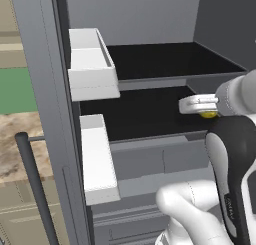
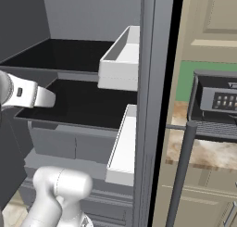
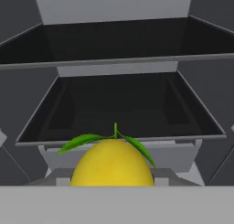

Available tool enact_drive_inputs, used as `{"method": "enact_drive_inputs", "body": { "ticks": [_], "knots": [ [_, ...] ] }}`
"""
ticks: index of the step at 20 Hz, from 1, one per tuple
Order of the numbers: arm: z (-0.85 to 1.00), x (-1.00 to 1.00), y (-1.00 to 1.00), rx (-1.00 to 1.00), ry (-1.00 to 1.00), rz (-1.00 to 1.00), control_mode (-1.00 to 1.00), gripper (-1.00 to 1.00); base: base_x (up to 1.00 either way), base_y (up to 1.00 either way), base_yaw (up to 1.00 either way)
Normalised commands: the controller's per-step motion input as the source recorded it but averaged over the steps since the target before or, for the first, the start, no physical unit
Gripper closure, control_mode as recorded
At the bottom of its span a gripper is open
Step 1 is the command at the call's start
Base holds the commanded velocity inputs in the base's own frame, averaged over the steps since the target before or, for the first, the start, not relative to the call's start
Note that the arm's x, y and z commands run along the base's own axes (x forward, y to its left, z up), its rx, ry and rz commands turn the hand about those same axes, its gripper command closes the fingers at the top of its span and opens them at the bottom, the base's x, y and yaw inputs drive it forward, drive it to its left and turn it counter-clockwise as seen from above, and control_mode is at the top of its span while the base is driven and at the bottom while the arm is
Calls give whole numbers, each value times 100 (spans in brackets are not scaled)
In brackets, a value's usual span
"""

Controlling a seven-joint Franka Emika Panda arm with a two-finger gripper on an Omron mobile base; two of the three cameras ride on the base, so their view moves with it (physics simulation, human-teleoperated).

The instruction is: Retrieve a lemon from the fridge and place it on the cutting board with the fish.

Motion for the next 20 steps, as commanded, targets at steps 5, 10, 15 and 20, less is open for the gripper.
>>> {"method": "enact_drive_inputs", "body": {
  "ticks": [5,10,15,20],
  "knots": [
    [-13,-17,0,0,1,0,-100,100,0,0,0],
    [-6,-8,0,0,0,-1,100,100,-13,0,-1],
    [0,0,0,0,0,0,100,100,-33,0,0],
    [0,0,0,0,0,0,100,100,-60,-1,-3]
  ]
}}
